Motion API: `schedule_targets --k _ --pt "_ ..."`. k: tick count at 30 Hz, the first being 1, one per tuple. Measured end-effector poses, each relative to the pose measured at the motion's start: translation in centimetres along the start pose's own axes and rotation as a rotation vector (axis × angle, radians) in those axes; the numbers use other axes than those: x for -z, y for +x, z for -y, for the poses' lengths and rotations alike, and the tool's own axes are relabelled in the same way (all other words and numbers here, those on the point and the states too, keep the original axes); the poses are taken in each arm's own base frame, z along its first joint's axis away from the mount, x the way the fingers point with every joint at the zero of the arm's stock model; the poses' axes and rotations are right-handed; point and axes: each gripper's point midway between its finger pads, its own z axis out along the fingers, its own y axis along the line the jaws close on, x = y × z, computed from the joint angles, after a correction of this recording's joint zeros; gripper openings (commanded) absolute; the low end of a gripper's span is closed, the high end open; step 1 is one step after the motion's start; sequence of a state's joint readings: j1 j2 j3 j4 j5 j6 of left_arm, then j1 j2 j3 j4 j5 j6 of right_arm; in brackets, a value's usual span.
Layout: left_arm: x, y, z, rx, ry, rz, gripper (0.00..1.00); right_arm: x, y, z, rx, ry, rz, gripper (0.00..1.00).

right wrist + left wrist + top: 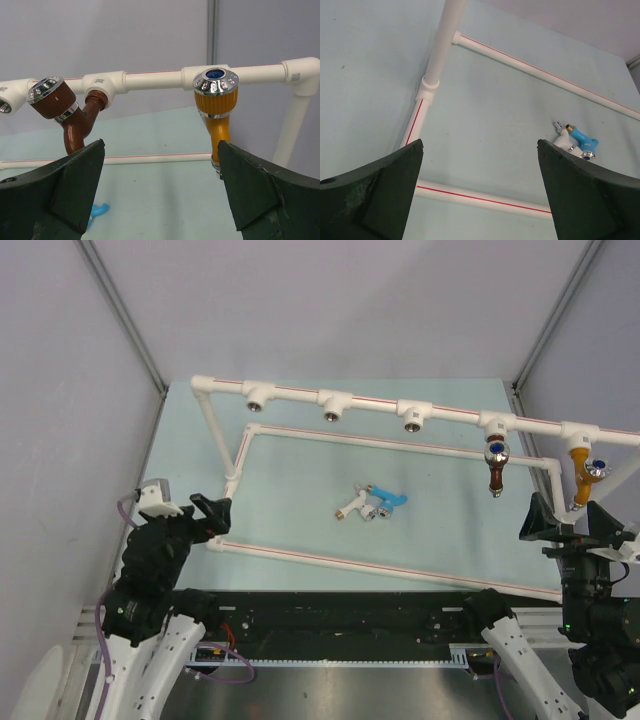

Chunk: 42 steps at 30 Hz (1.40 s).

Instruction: Install the water faucets

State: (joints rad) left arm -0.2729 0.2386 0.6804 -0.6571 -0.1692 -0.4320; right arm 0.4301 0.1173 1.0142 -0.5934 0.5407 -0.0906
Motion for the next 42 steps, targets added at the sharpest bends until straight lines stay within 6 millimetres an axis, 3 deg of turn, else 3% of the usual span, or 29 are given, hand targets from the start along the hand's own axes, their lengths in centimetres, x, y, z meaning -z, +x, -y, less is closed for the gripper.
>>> schedule_targets --k 10,18,22,25,28,34,42 --pt "-4.3 2.2 0.8 0.016 -0.019 -0.141 1.00 -0.2 -1.6 0.5 -0.007 0.028 0.058 1.00" --pt "-9.2 5.8 1.2 0.086 -0.049 -0.266 1.00 -1.1 -3.5 0.4 0.050 0.037 0.109 0.99" --pt "-11.4 8.8 1.5 0.069 -0.068 -0.384 1.00 -2.3 -3.2 -0.7 0.094 0.006 0.087 1.00" --pt "-12.9 9.7 2.5 0.047 -0.063 -0.437 1.00 -2.6 -3.1 -1.1 0.114 -0.009 0.078 1.00" --pt "-14.6 9.6 3.3 0.040 -0.061 -0.433 0.99 -2.6 -3.3 -1.1 0.132 -0.013 0.088 1.00" --pt "-18.1 8.8 2.5 -0.005 -0.144 -0.405 1.00 -2.8 -3.9 -1.2 0.151 -0.017 0.109 1.00" --pt "-22.9 5.4 1.4 -0.050 -0.200 -0.373 1.00 -2.9 -3.8 -1.4 0.183 -0.029 0.108 1.00"
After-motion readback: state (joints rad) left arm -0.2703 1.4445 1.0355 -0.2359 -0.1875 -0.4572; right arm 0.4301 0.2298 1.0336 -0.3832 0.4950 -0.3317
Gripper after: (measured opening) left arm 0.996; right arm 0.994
